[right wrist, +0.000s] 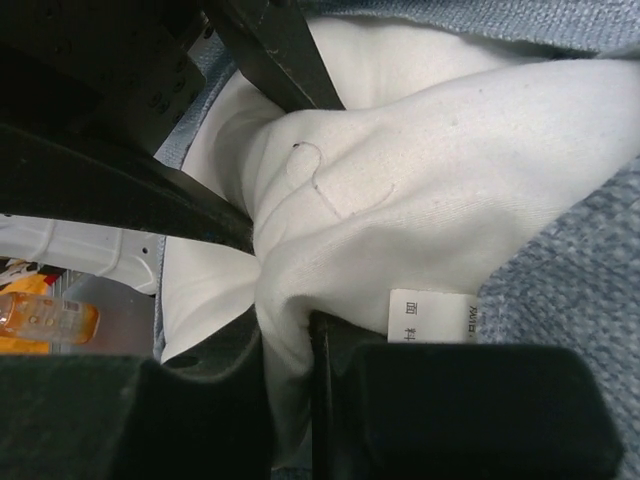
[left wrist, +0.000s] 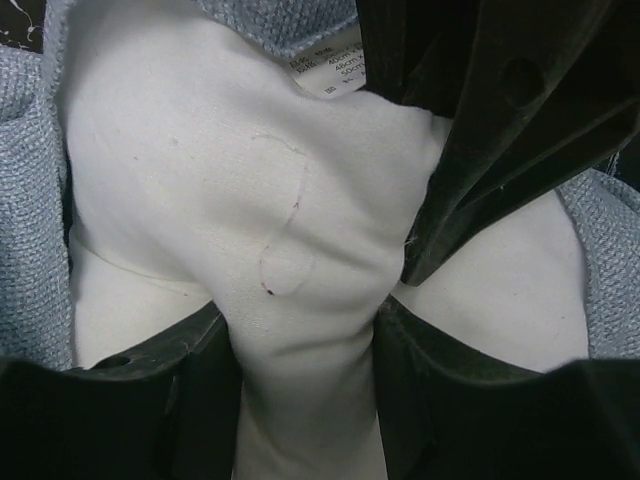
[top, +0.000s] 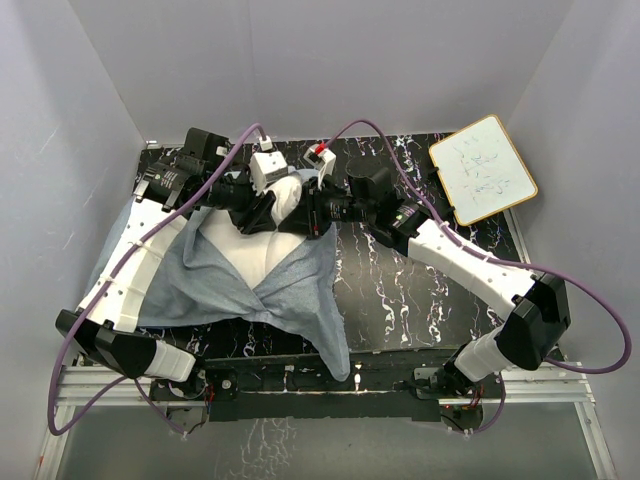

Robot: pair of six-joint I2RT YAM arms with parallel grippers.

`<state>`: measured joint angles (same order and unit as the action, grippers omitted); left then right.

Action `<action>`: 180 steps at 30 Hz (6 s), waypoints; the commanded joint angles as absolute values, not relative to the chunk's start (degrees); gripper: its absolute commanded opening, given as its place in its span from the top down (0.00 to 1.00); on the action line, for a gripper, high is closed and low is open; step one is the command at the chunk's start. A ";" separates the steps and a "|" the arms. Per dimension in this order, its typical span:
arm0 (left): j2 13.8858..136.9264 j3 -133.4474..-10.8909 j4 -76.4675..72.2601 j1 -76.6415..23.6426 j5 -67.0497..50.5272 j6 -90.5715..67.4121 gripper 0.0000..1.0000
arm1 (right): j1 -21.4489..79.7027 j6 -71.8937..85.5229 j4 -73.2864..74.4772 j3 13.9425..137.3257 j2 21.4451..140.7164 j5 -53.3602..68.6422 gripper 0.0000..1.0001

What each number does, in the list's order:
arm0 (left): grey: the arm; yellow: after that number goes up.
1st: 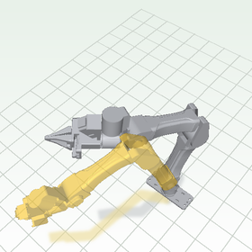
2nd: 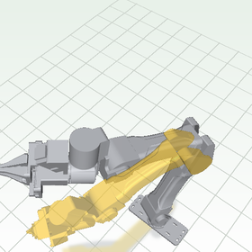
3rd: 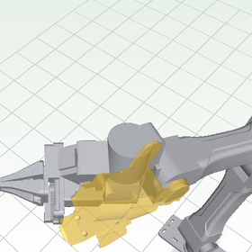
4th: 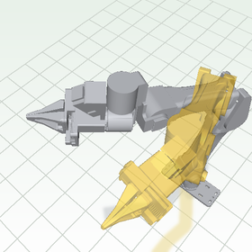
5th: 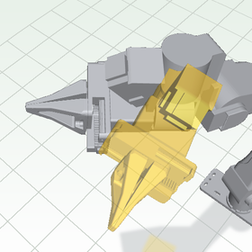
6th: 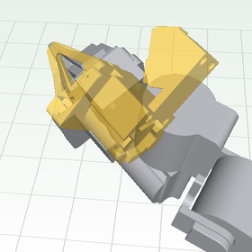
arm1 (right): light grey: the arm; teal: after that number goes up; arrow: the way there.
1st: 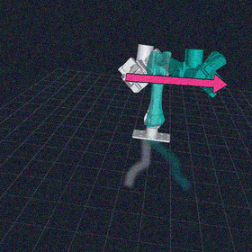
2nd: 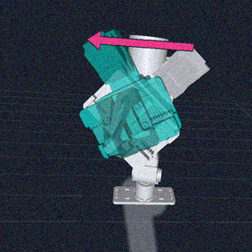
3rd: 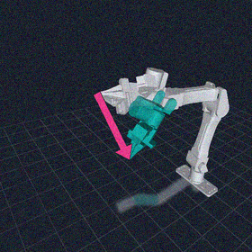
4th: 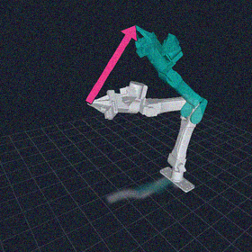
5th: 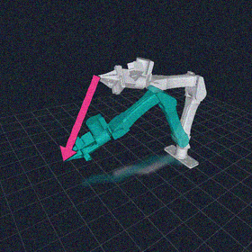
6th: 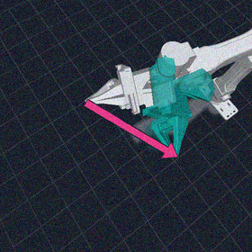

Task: Remove the pillowcase from the pillow

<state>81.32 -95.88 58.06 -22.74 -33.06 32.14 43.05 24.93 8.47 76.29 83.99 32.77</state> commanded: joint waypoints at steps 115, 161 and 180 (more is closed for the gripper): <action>78.82 -104.99 49.23 -26.72 -11.24 33.74 1.00 | 49.39 30.43 30.17 59.90 60.07 -28.48 0.46; 84.53 -124.91 54.96 -26.73 -14.25 29.30 1.00 | 48.13 33.75 23.20 56.21 67.50 -24.41 0.91; 84.75 -119.91 18.07 -26.79 15.84 36.20 1.00 | 48.55 41.02 18.98 40.55 60.18 -18.54 0.92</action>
